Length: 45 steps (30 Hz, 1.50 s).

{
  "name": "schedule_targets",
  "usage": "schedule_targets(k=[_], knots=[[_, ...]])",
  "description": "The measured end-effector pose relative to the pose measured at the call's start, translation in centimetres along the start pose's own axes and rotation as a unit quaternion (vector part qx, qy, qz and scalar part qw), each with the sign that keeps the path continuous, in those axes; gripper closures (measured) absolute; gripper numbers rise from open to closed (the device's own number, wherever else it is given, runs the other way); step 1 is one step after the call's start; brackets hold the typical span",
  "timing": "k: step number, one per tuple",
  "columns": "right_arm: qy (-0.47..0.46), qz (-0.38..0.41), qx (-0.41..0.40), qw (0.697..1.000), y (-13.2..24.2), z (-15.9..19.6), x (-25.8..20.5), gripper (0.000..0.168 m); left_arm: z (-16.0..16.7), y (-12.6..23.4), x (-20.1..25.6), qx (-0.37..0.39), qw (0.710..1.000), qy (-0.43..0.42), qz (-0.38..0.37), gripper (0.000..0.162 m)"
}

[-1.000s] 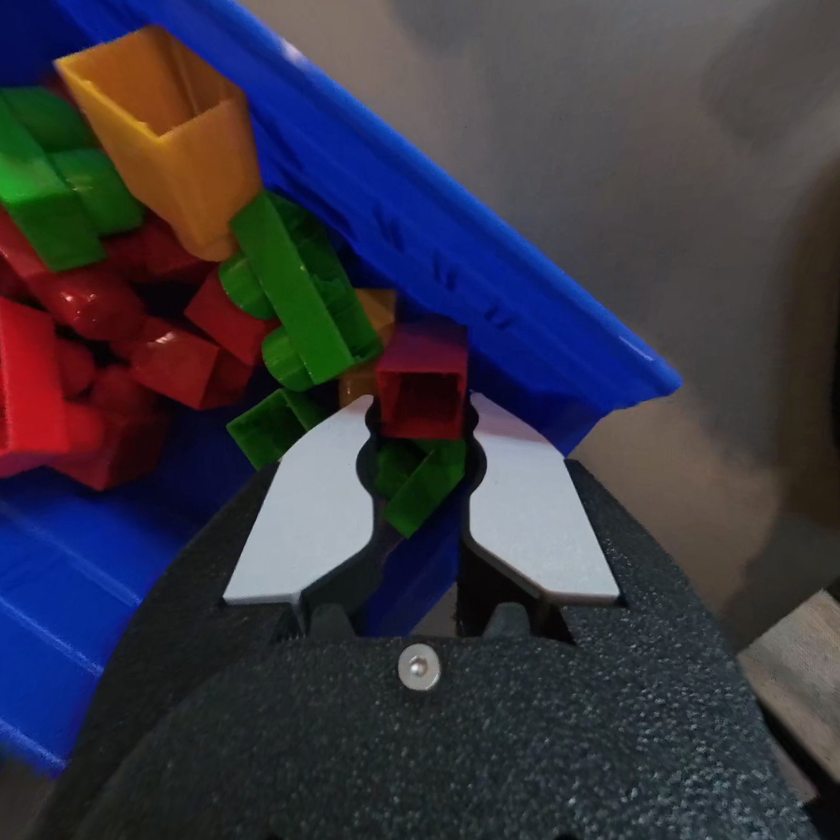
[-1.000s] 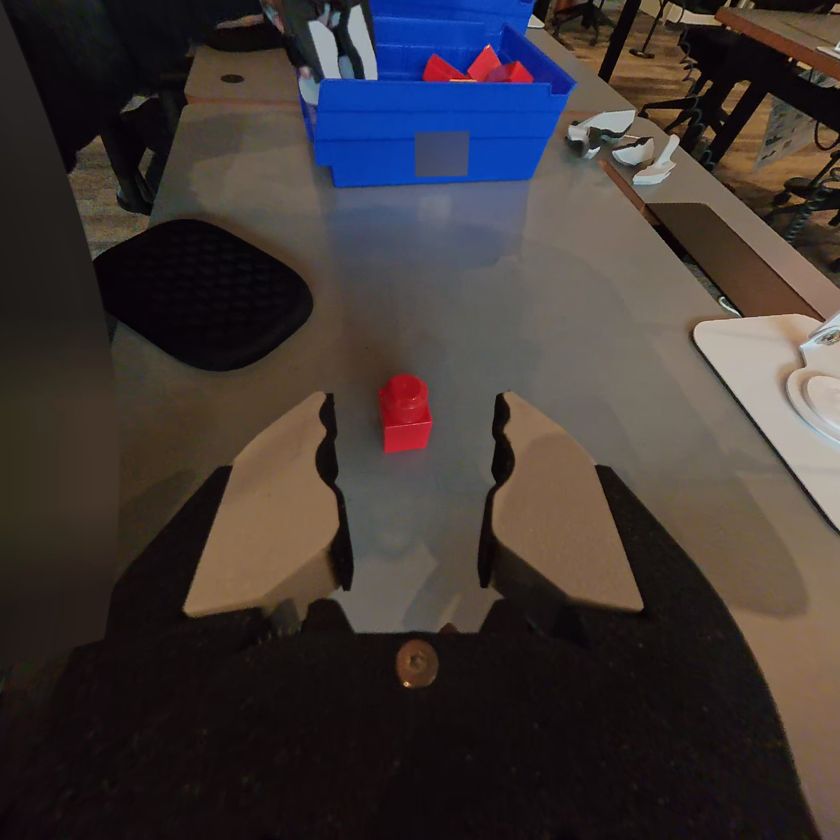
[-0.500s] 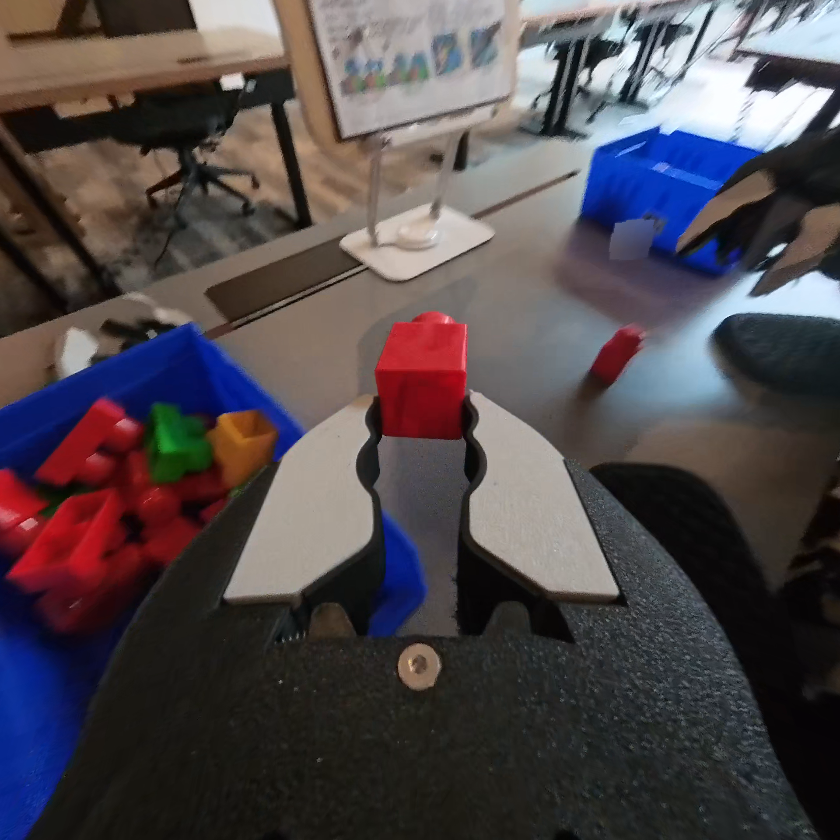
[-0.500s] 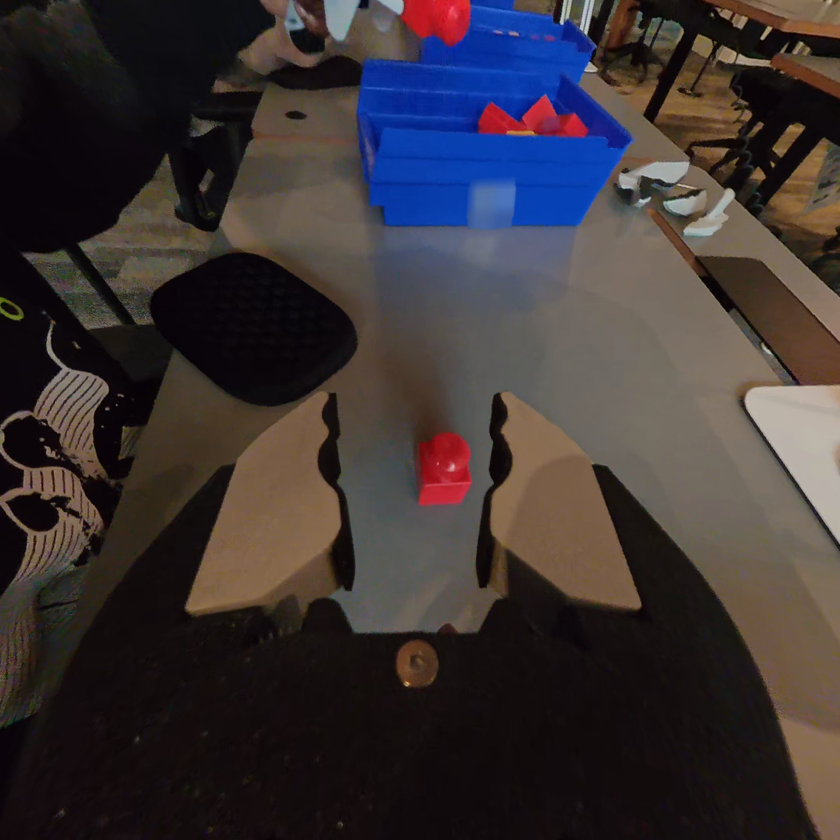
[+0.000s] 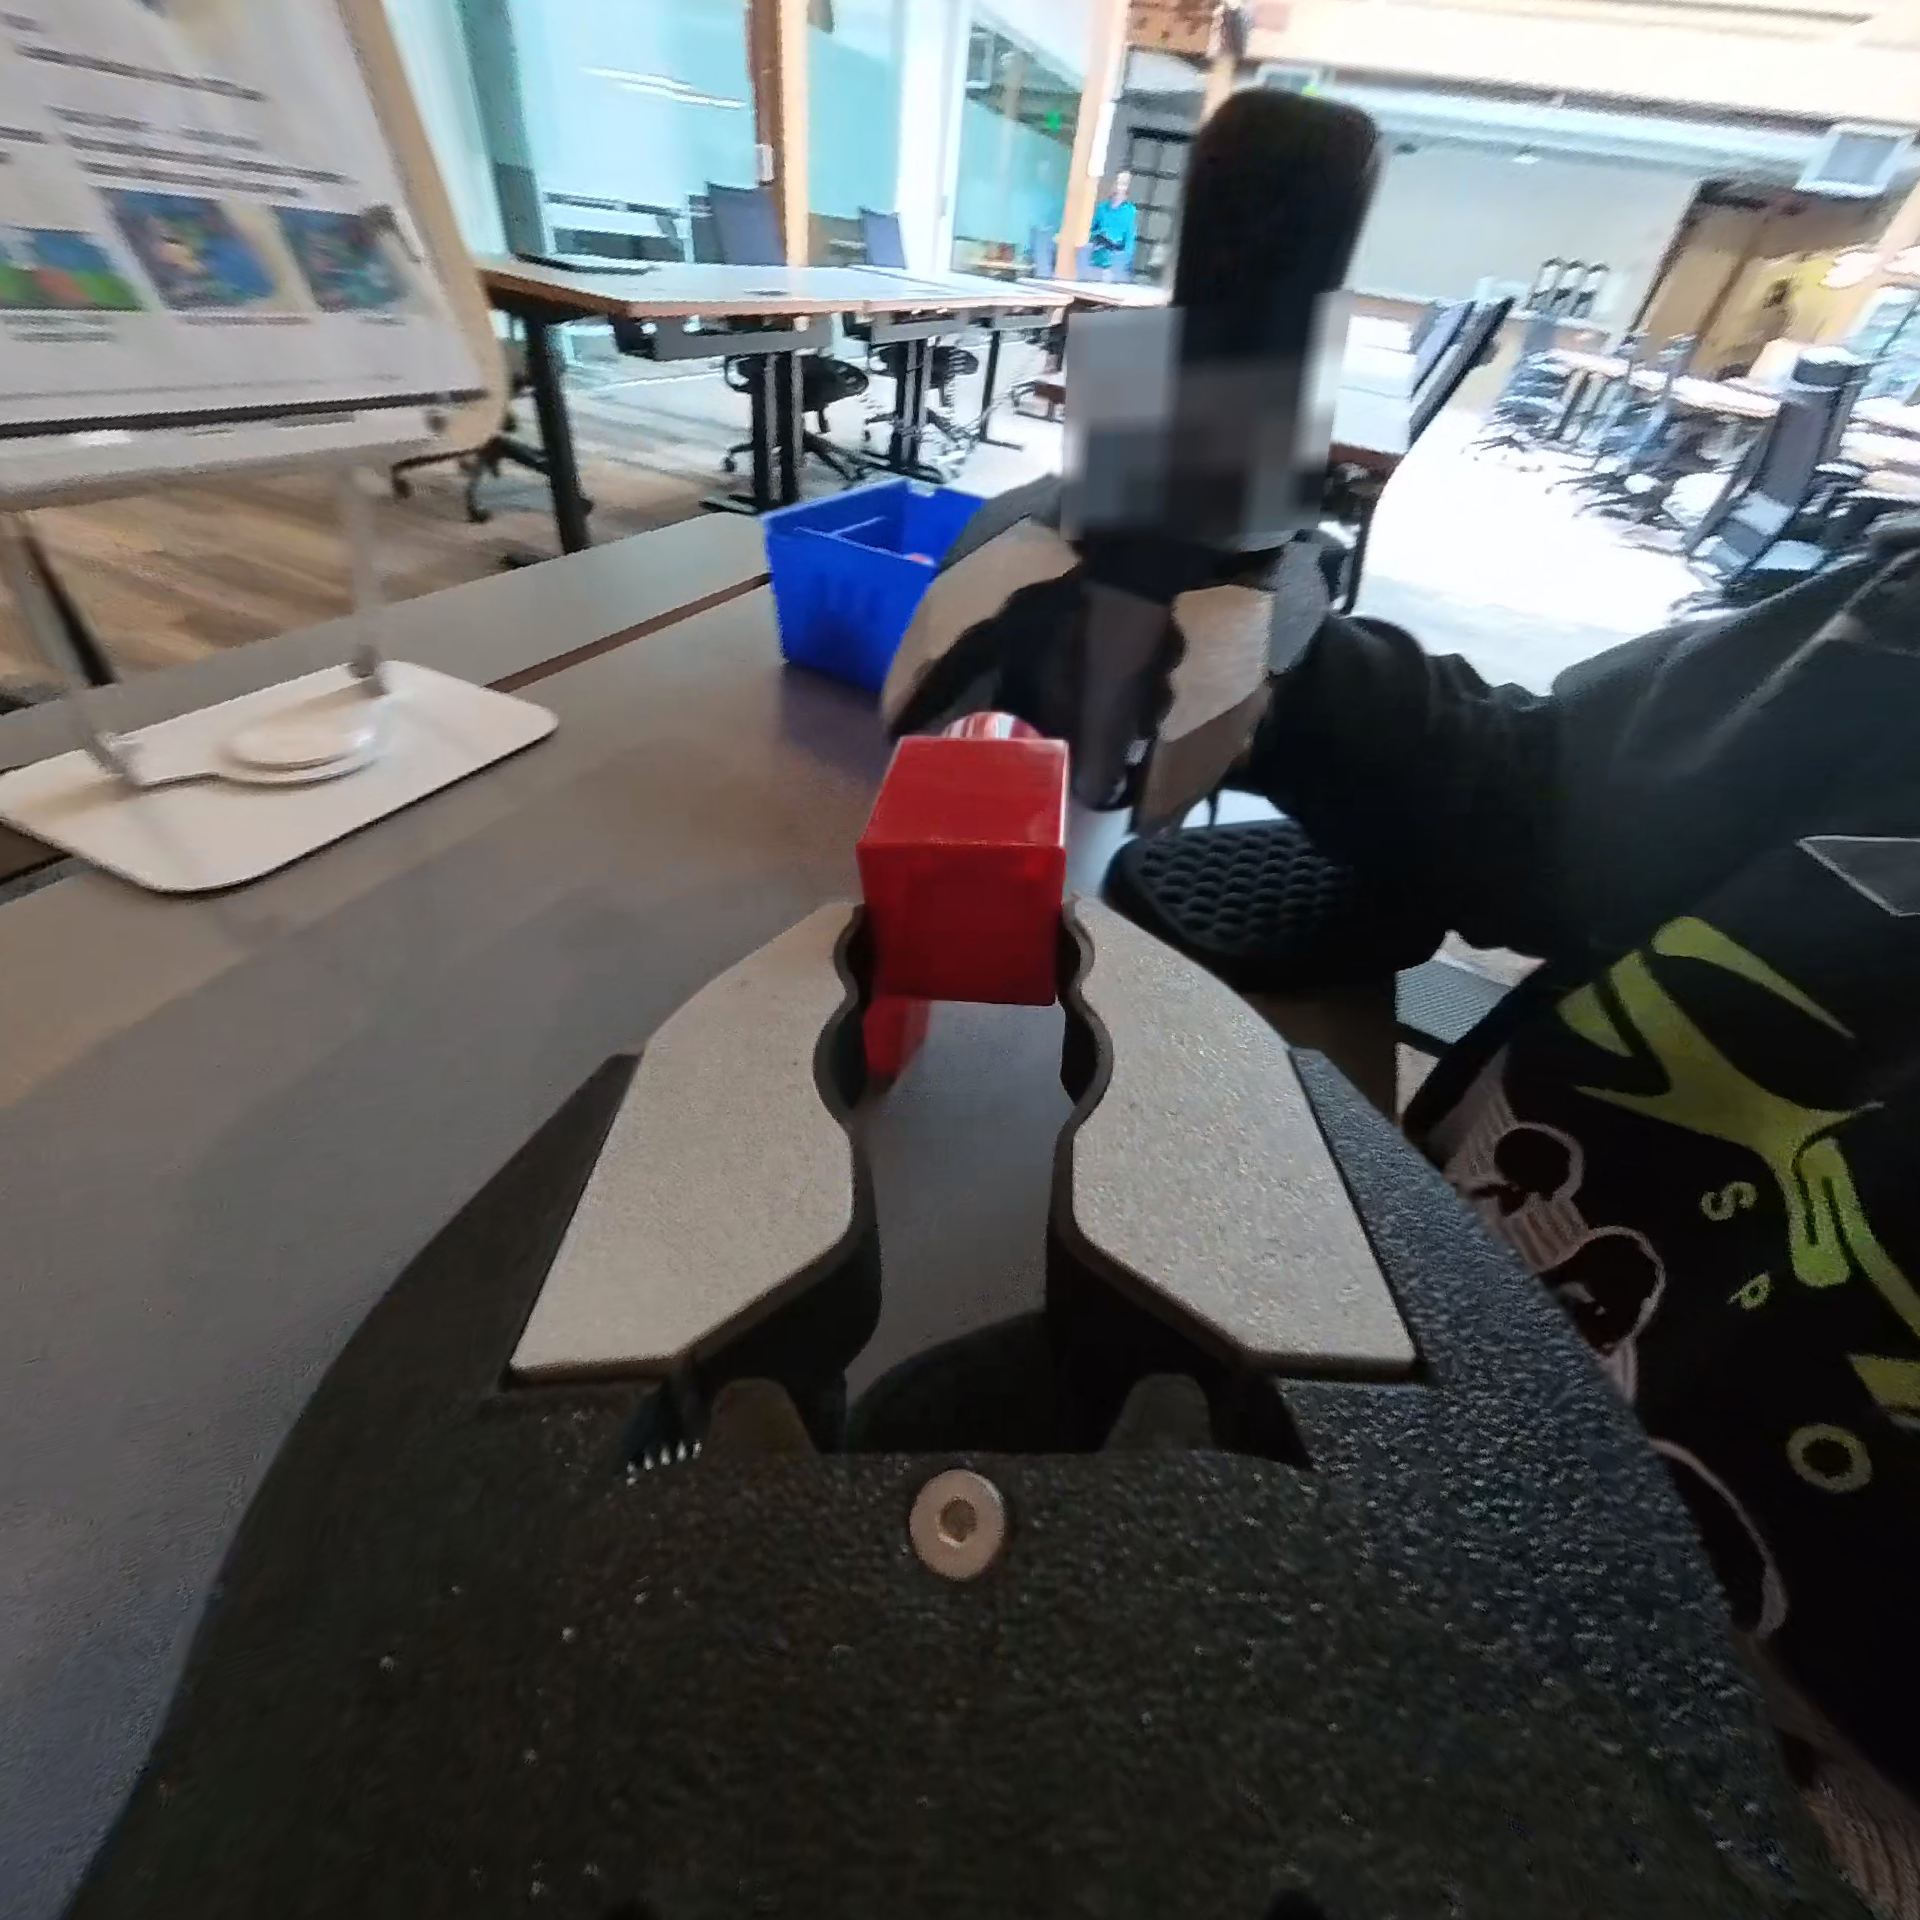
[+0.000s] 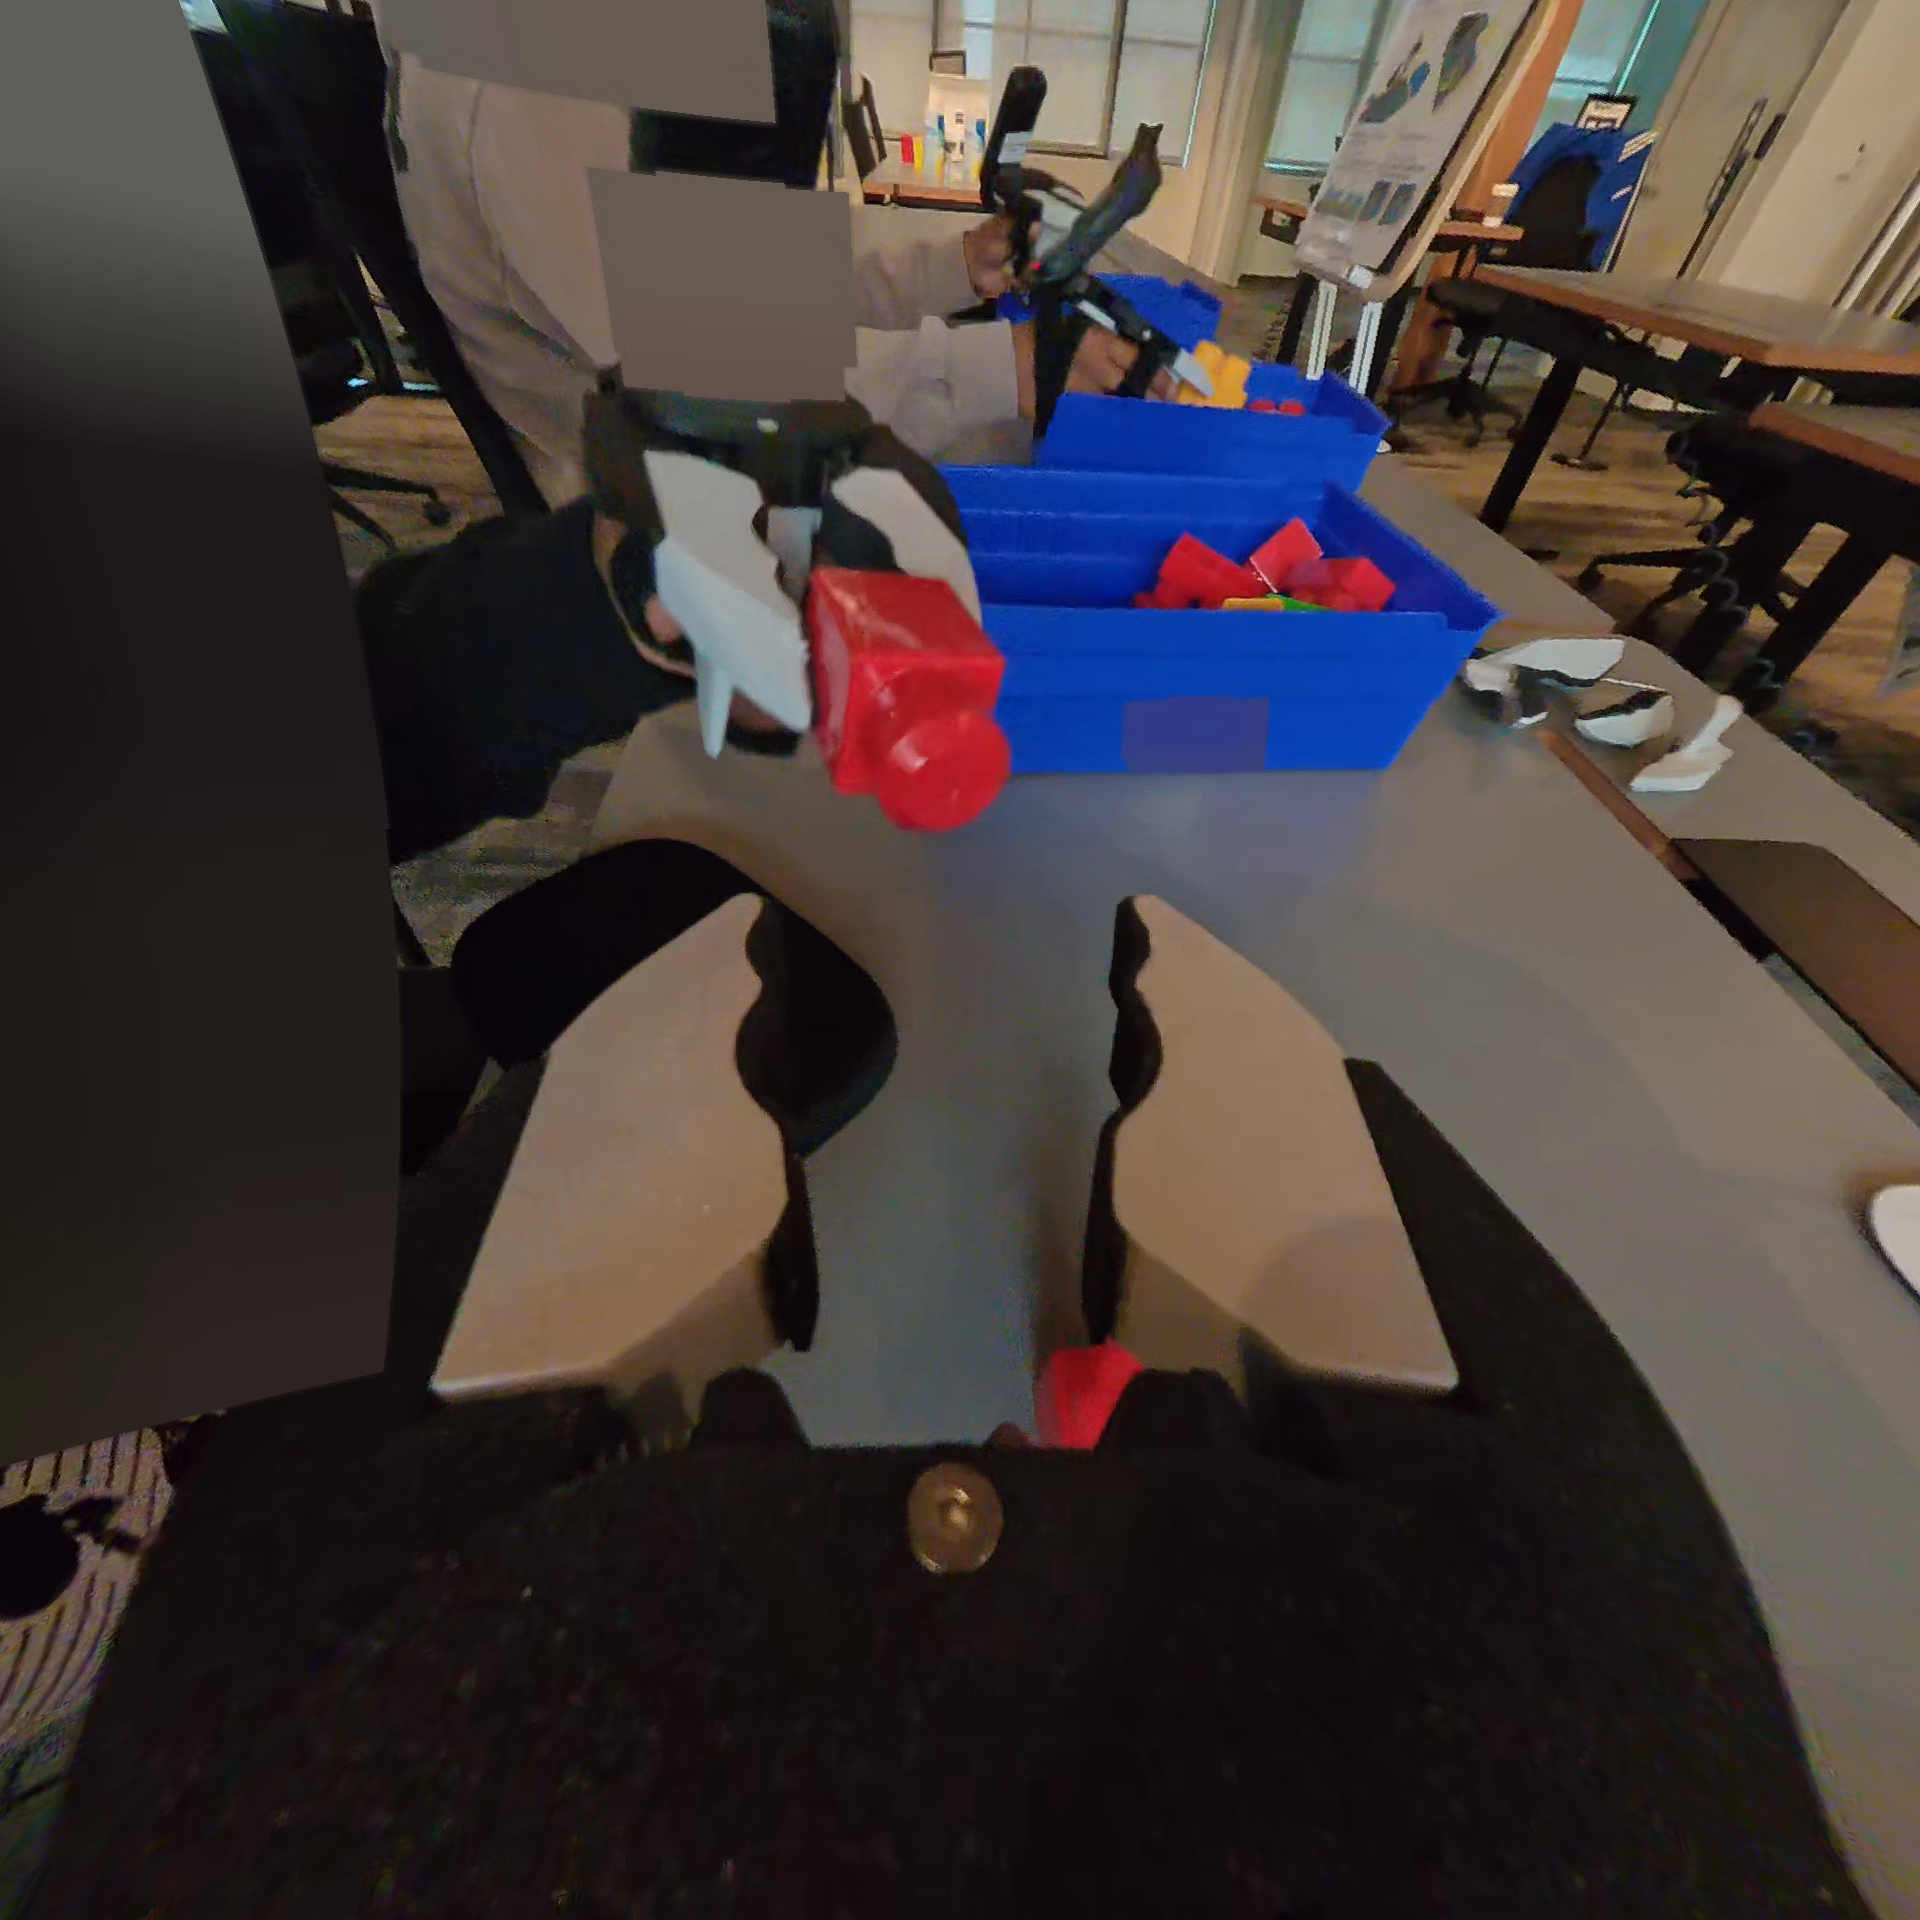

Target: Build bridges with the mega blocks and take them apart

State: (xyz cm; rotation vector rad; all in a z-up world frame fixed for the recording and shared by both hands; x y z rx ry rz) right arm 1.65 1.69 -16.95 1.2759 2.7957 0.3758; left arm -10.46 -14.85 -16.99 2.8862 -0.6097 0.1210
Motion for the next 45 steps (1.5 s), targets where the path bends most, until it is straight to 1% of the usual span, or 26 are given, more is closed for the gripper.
schedule_targets(k=[2,6,9,13,15,17,19,21,22,23,25,26,27,29,32,35,38,42,45], knots=[[-0.014,-0.015,0.01,1.0,-0.6,0.2,-0.3,0.108,0.3,-1.1,0.8,0.003,1.0,0.004,0.023,0.128],[-0.037,-0.058,0.042,0.997,-1.2,0.1,-1.3,0.108,0.4,-2.2,1.4,0.006,0.999,0.009,0.039,0.128],[-0.042,-0.06,0.055,0.996,-1.2,0.0,-1.3,0.116,0.5,-2.7,1.7,0.005,0.999,0.008,0.054,0.128],[-0.04,-0.073,0.059,0.995,-1.1,0.1,-1.5,0.133,0.5,-3.1,2.0,0.004,0.998,0.005,0.062,0.128],[-0.032,-0.073,0.049,0.996,-0.9,0.1,-1.6,0.134,0.6,-3.3,2.1,0.0,0.998,0.0,0.063,0.128],[-0.014,-0.075,0.016,0.997,-0.5,0.0,-1.6,0.134,0.9,-3.5,2.4,-0.03,0.998,-0.013,0.06,0.126],[0.014,-0.067,-0.027,0.997,0.5,-0.1,-1.5,0.135,1.4,-3.4,2.4,-0.066,0.997,-0.038,0.033,0.113],[0.04,-0.049,-0.11,0.992,1.8,0.1,-1.0,0.135,2.0,-2.9,2.2,-0.1,0.993,-0.059,-0.004,0.111],[0.06,-0.033,-0.173,0.983,2.5,0.5,-0.6,0.135,2.2,-2.6,2.1,-0.116,0.991,-0.067,-0.026,0.112],[0.087,-0.013,-0.243,0.966,3.2,1.2,0.0,0.135,2.6,-2.2,1.9,-0.137,0.987,-0.073,-0.051,0.115],[0.117,0.015,-0.382,0.917,4.4,2.6,1.2,0.135,3.5,-1.3,1.5,-0.192,0.972,-0.084,-0.105,0.118],[0.113,0.018,-0.432,0.895,4.7,3.2,1.7,0.135,4.0,-0.9,1.4,-0.216,0.965,-0.086,-0.124,0.119],[0.102,0.008,-0.466,0.879,4.8,3.8,2.0,0.134,4.3,-0.6,1.4,-0.233,0.959,-0.084,-0.14,0.119],[0.071,-0.009,-0.51,0.857,4.3,4.8,2.5,0.134,4.8,-0.2,1.5,-0.246,0.955,-0.074,-0.151,0.121],[0.052,-0.021,-0.56,0.826,3.4,6.4,3.1,0.134,5.2,0.3,1.7,-0.251,0.953,-0.068,-0.156,0.123],[0.037,-0.027,-0.579,0.814,2.2,7.6,3.6,0.134,5.3,0.9,1.6,-0.257,0.948,-0.076,-0.173,0.124],[0.023,-0.033,-0.594,0.804,1.3,8.3,4.0,0.134,5.4,1.1,1.7,-0.257,0.949,-0.074,-0.168,0.124],[0.02,-0.031,-0.621,0.783,0.5,8.8,4.4,0.134,5.8,1.5,1.5,-0.265,0.944,-0.079,-0.179,0.125],[0.03,-0.028,-0.632,0.774,-0.1,8.8,4.4,0.134,5.9,1.6,1.4,-0.256,0.948,-0.073,-0.176,0.126]])
Point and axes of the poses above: each gripper's, where its closed fingertips meet, y back along the fingers, z out of its underside, x = y × z across the jaws, the point moved 8 cm from there along y, back along the fingers, and after that the axes turned 1 degree about -x, right-handed, at the moved point
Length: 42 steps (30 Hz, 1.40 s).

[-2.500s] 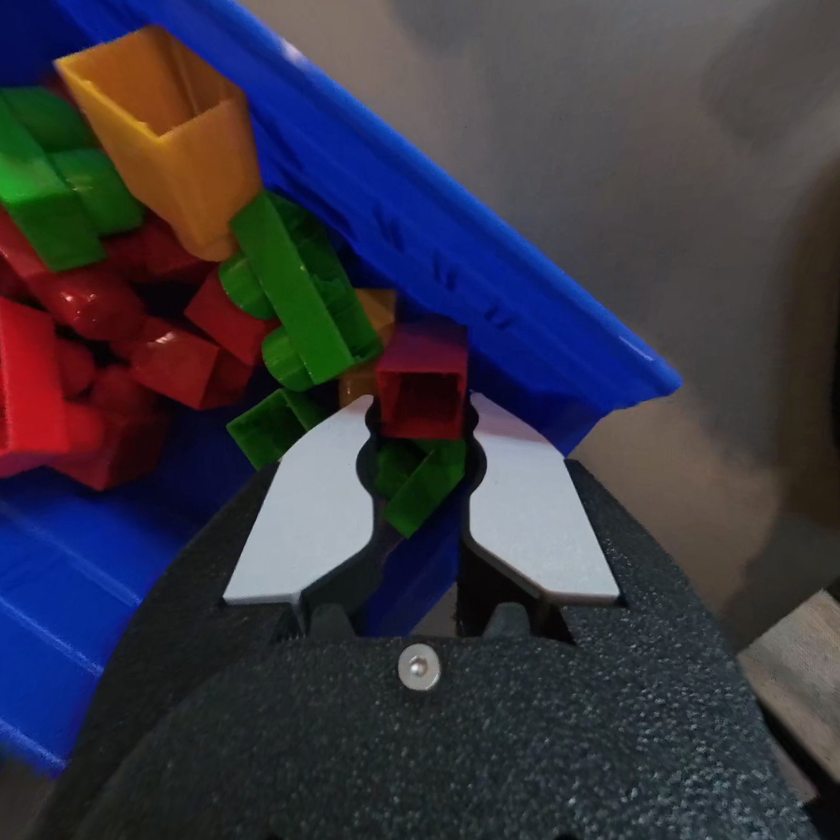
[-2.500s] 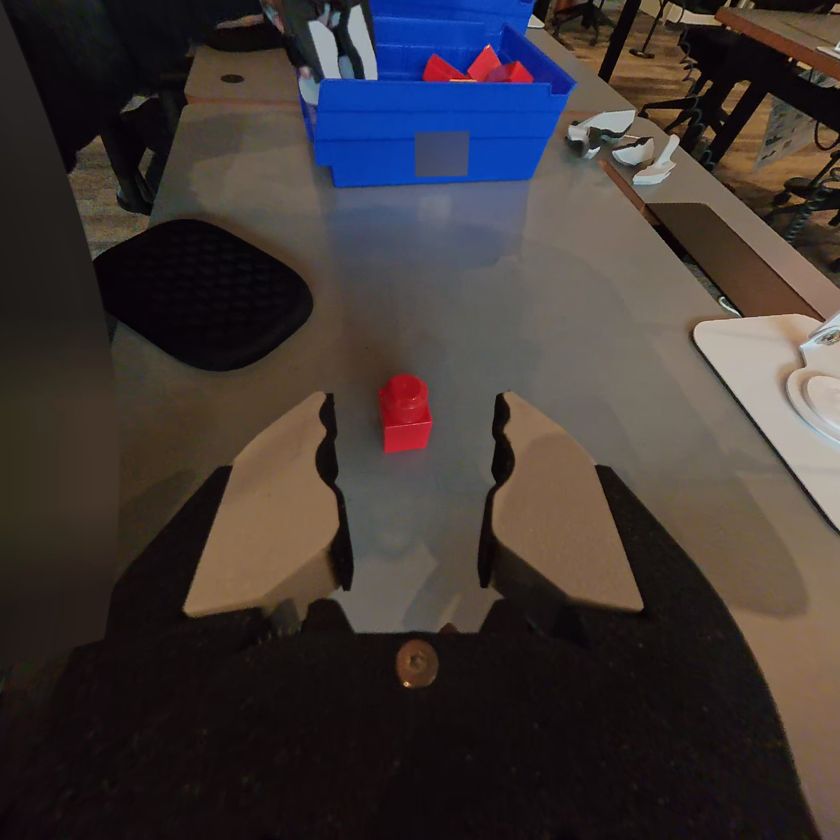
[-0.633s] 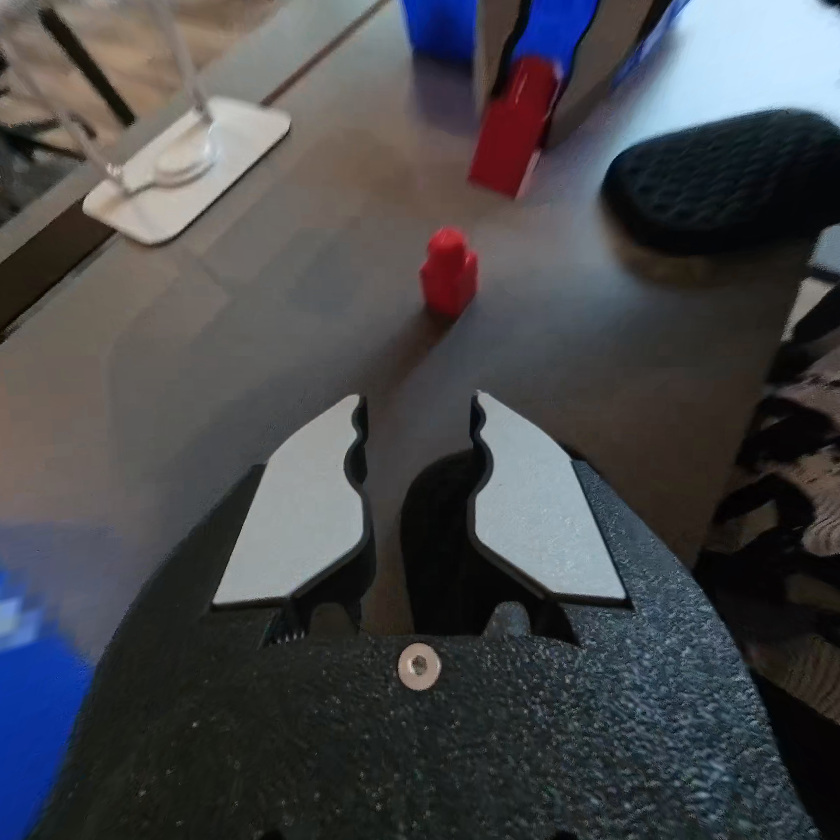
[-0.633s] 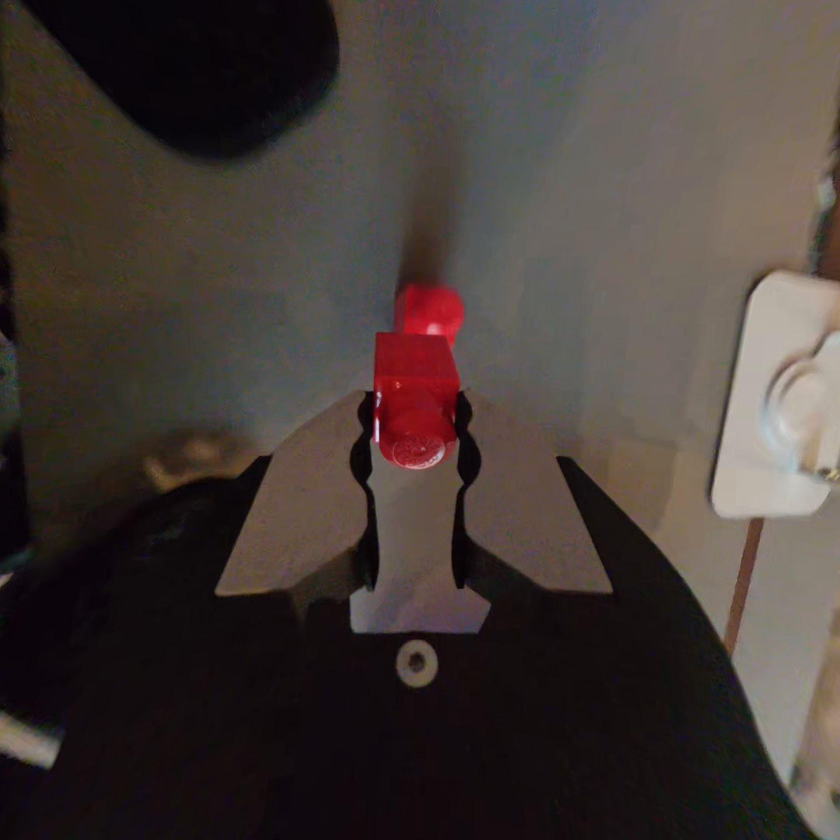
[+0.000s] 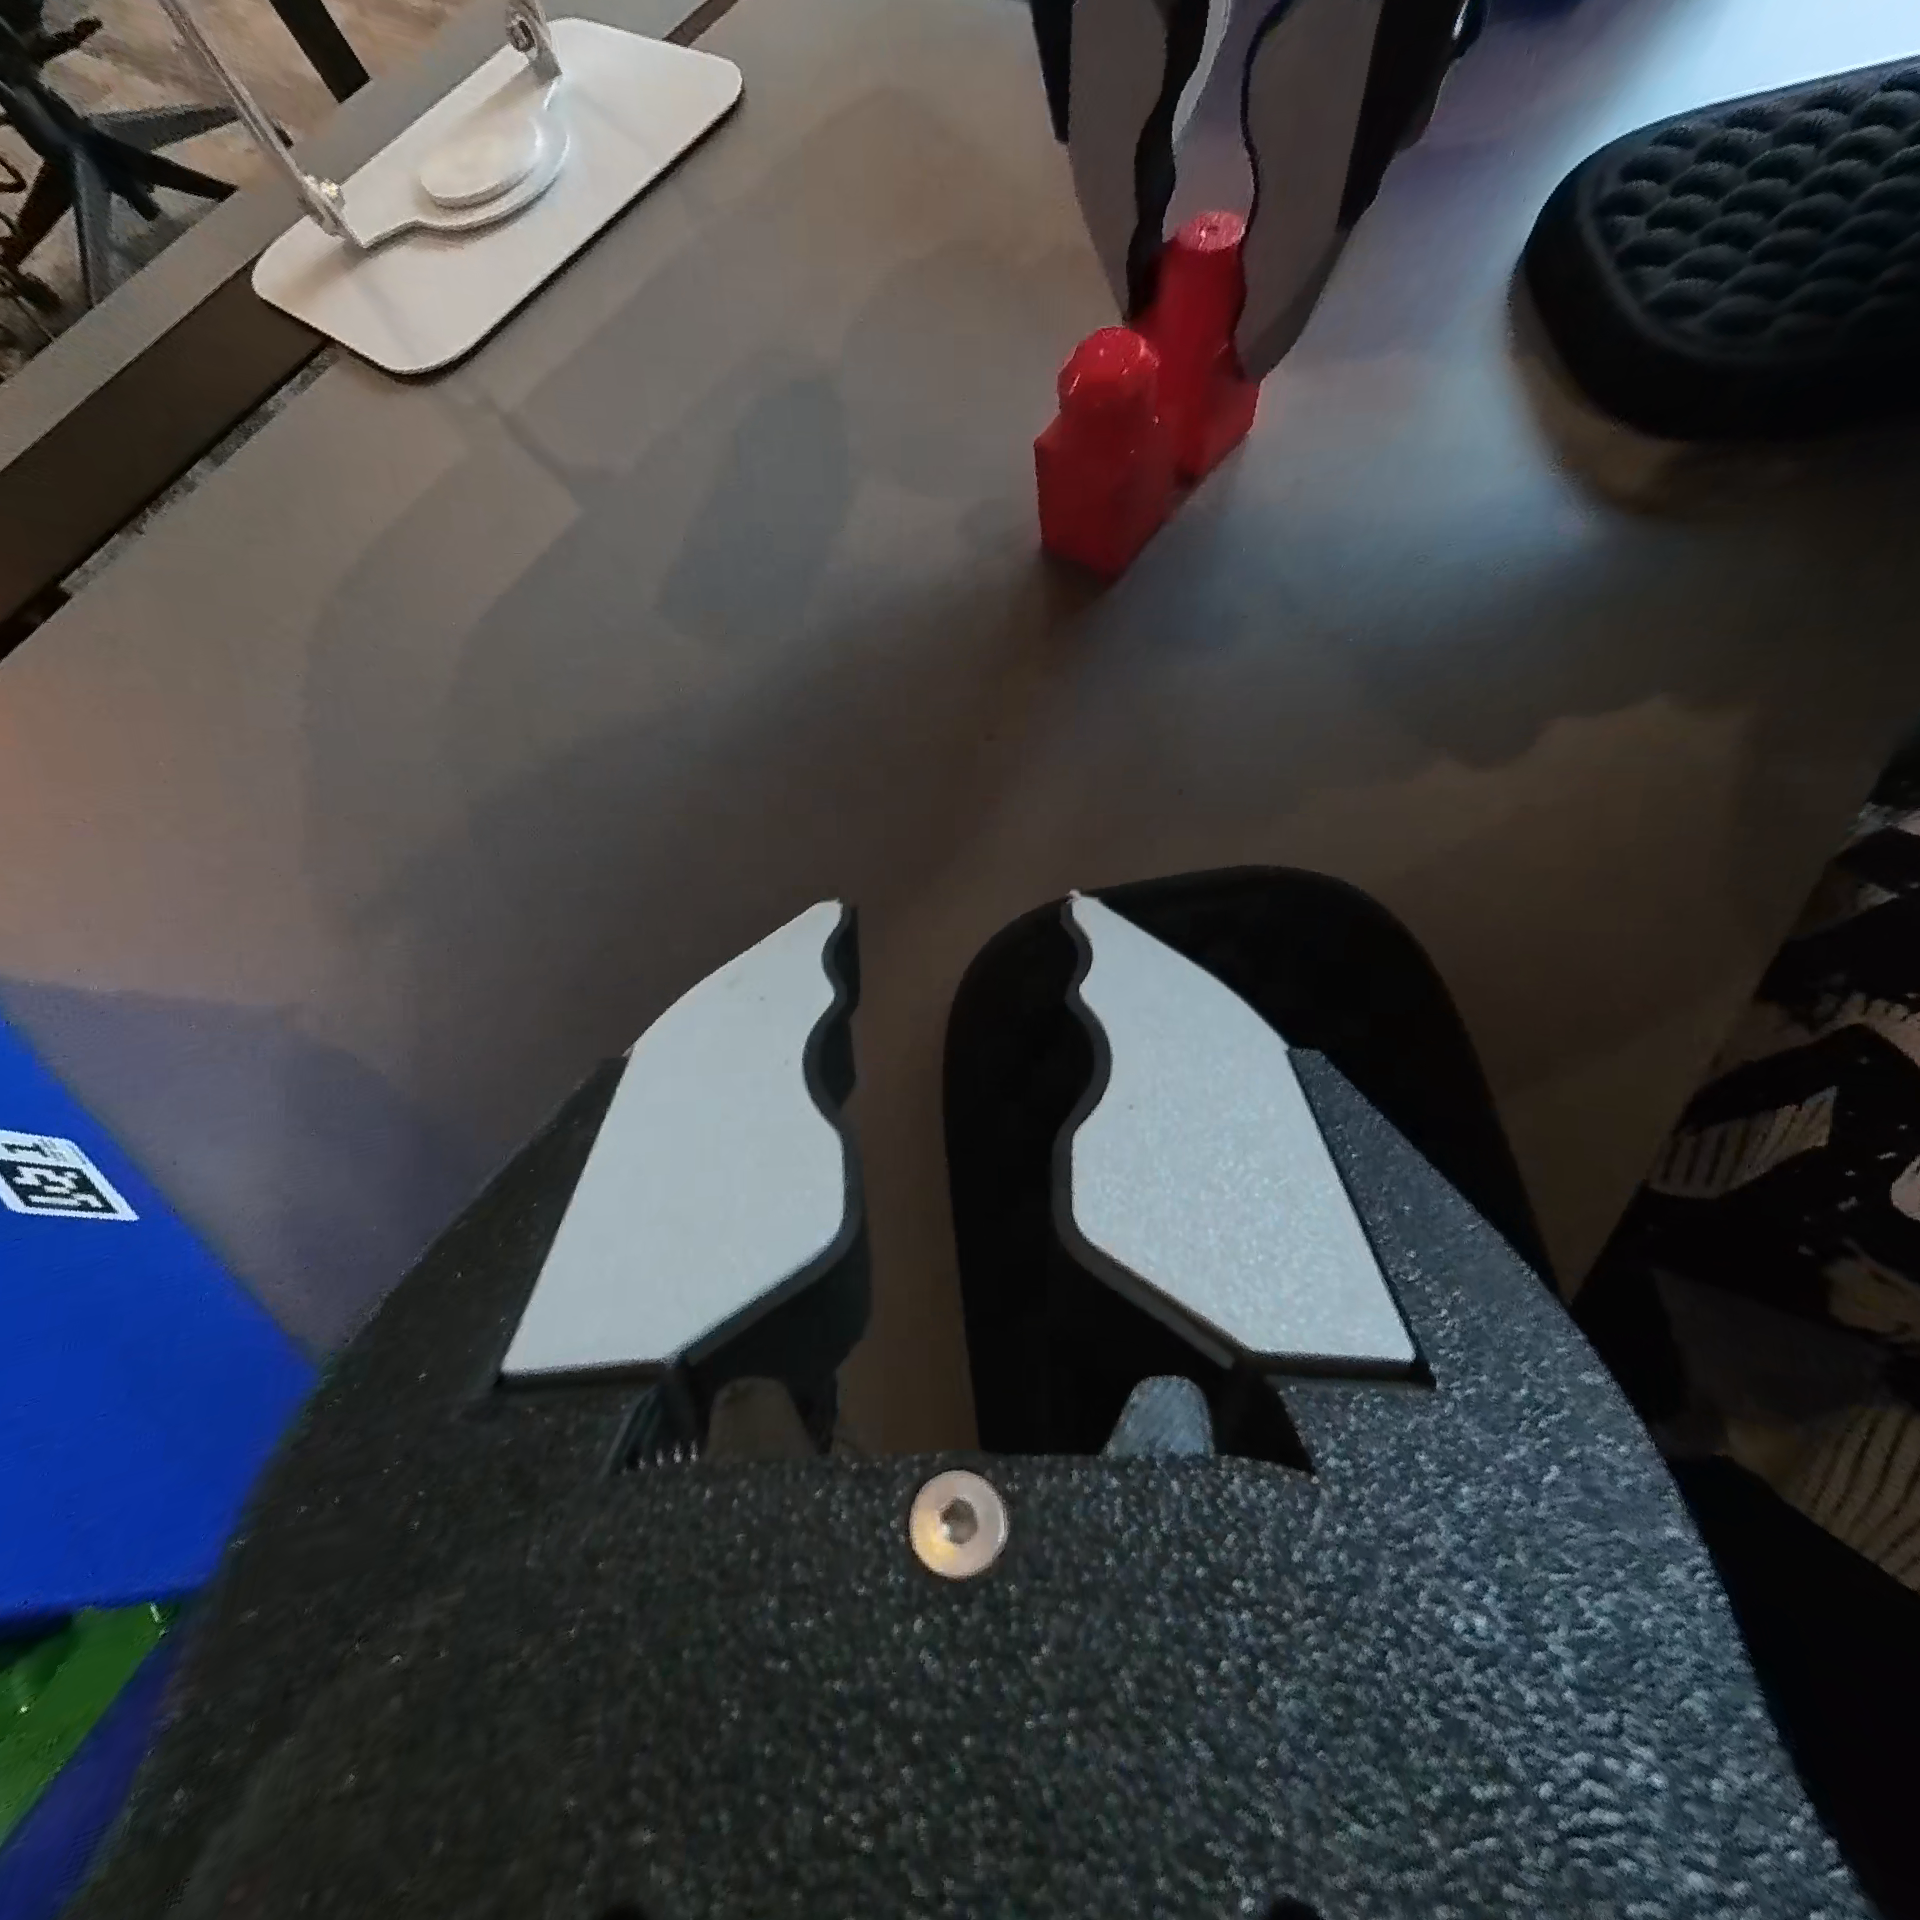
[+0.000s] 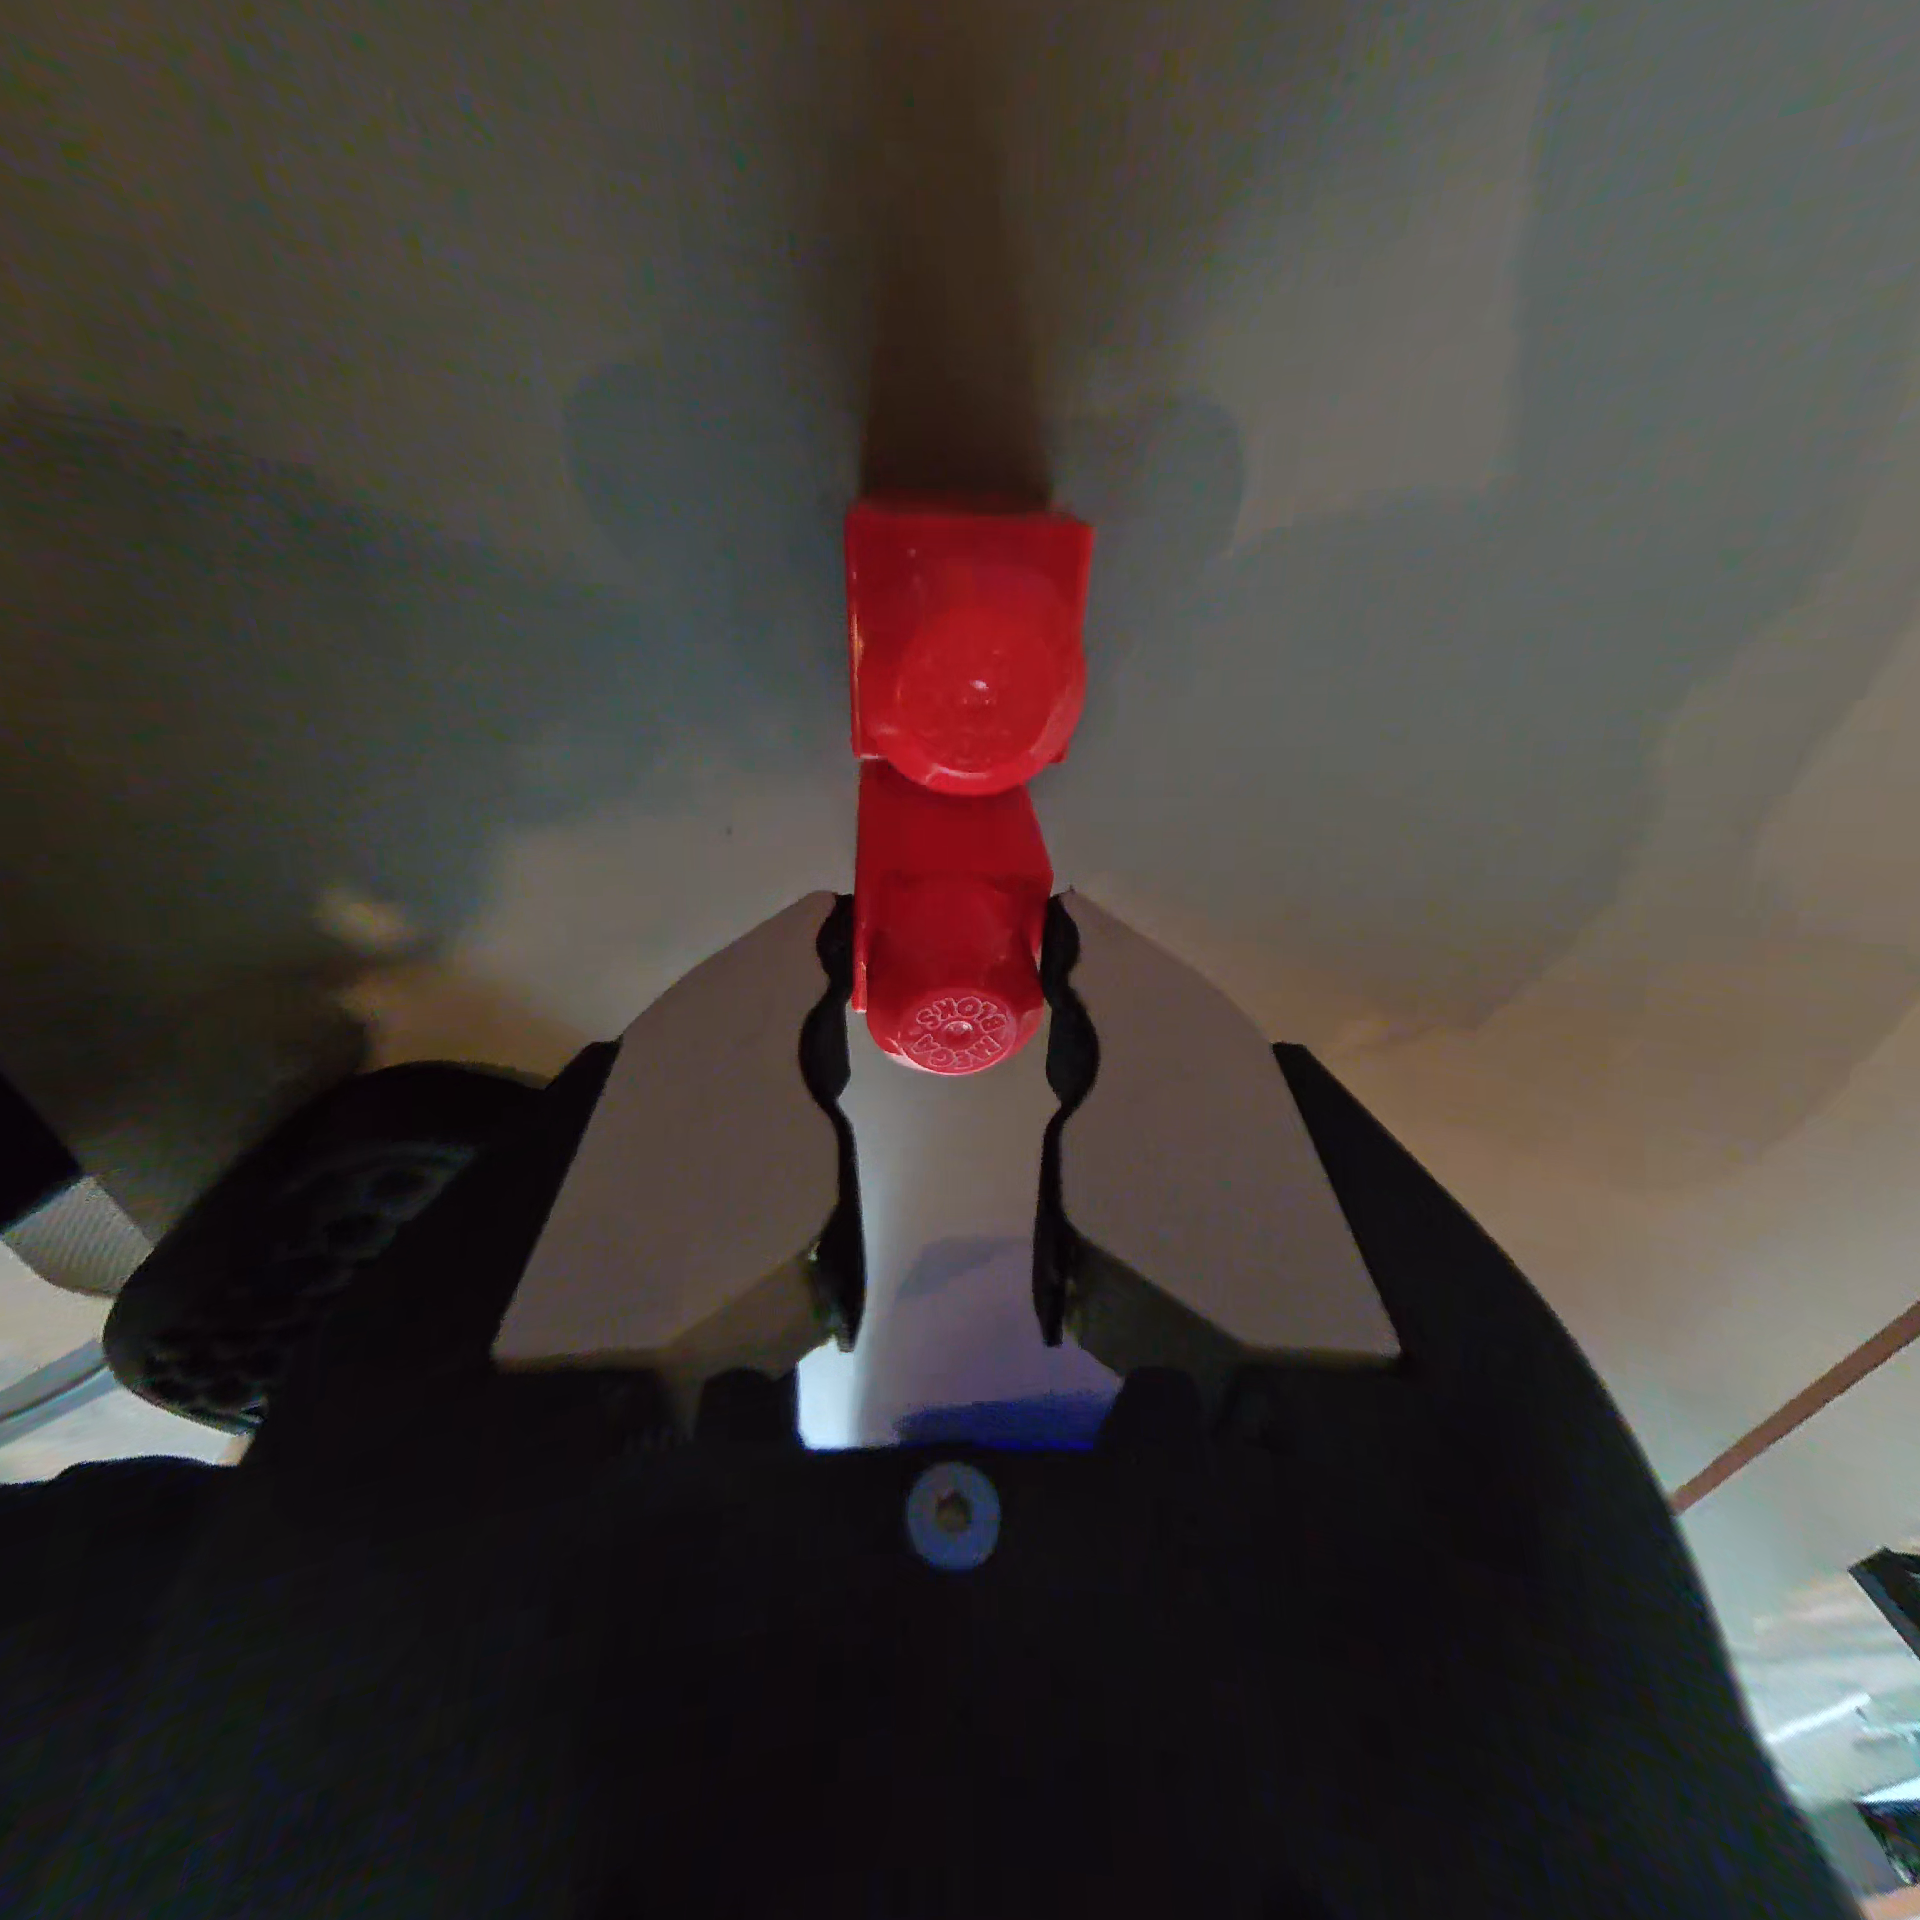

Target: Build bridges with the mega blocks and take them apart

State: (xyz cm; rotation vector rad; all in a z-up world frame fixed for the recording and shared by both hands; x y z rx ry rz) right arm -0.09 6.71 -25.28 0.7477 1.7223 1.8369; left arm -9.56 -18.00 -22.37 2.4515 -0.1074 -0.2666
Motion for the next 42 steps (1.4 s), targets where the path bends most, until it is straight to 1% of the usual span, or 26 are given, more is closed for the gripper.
schedule_targets(k=[11,28,32,38,42], knots=[[0.018,0.002,-0.024,1.0,0.0,-1.5,0.0,0.134,0.5,0.3,-0.4,0.003,1.0,0.0,-0.009,0.126],[0.036,0.012,-0.027,0.999,0.0,-2.1,0.0,0.134,0.9,0.5,-0.4,-0.007,1.0,-0.004,-0.017,0.126],[0.032,0.014,-0.02,0.999,0.1,-2.3,0.1,0.128,1.0,0.5,-0.4,-0.007,1.0,-0.004,-0.016,0.126],[0.031,0.023,-0.015,0.999,0.4,-2.3,0.1,0.126,1.1,0.5,-0.4,-0.007,1.0,-0.004,-0.016,0.127],[0.019,0.034,0.014,0.999,1.4,-1.7,0.0,0.118,1.2,0.6,-0.5,-0.004,1.0,-0.001,-0.018,0.127]])
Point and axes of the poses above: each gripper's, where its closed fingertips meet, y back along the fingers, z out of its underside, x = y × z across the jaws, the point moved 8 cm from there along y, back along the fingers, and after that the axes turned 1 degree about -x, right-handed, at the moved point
